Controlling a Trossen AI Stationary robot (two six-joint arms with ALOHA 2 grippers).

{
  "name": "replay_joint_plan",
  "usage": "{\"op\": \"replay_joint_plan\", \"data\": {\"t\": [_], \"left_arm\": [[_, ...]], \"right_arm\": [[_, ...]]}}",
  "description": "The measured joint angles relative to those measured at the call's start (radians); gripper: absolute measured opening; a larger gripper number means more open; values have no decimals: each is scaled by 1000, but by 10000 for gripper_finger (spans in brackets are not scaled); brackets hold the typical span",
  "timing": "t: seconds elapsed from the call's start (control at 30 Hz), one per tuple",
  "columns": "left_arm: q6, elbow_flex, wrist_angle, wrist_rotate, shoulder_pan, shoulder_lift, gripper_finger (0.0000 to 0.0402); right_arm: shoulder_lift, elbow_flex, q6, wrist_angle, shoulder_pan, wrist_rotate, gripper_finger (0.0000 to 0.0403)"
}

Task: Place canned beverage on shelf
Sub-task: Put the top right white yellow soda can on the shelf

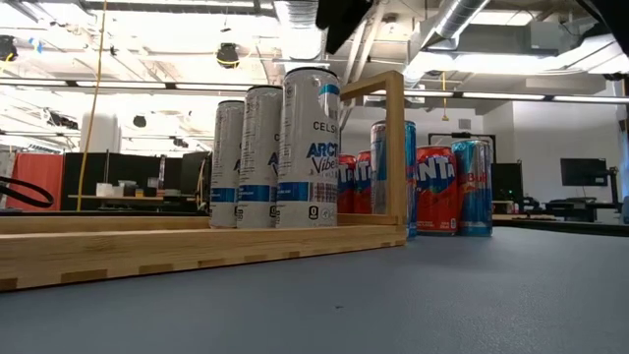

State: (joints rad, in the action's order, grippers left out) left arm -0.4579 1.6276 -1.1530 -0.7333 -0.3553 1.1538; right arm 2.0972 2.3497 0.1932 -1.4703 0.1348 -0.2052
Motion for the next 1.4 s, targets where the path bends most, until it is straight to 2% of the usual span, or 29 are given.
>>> {"op": "replay_joint_plan", "data": {"t": [0.13,0.23,0.33,0.5,0.9,1.03,1.2,1.3,1.4], "left_arm": [[-4,0,0,41,0,0,297],[-12,0,3,56,0,0,297],[-22,0,25,56,0,0,297],[-23,0,78,54,0,0,297],[-93,0,119,44,57,0,297],[-115,0,119,45,66,5,297],[-129,0,118,40,67,13,297],[-130,0,119,33,67,21,297],[-126,0,117,21,67,27,297]], "right_arm": [[-55,0,-18,-47,-16,-104,308],[-104,0,-45,-52,-49,-117,308],[-154,0,-68,-58,-101,-122,308],[-202,-2,-38,-99,-229,-242,308],[-176,-16,26,-100,-580,-238,308],[-144,-18,2,-100,-657,-184,308],[-150,-132,-35,-35,-718,-101,308],[-151,-209,-41,-33,-749,-105,308],[-156,-284,-46,21,-766,-60,308]]}}
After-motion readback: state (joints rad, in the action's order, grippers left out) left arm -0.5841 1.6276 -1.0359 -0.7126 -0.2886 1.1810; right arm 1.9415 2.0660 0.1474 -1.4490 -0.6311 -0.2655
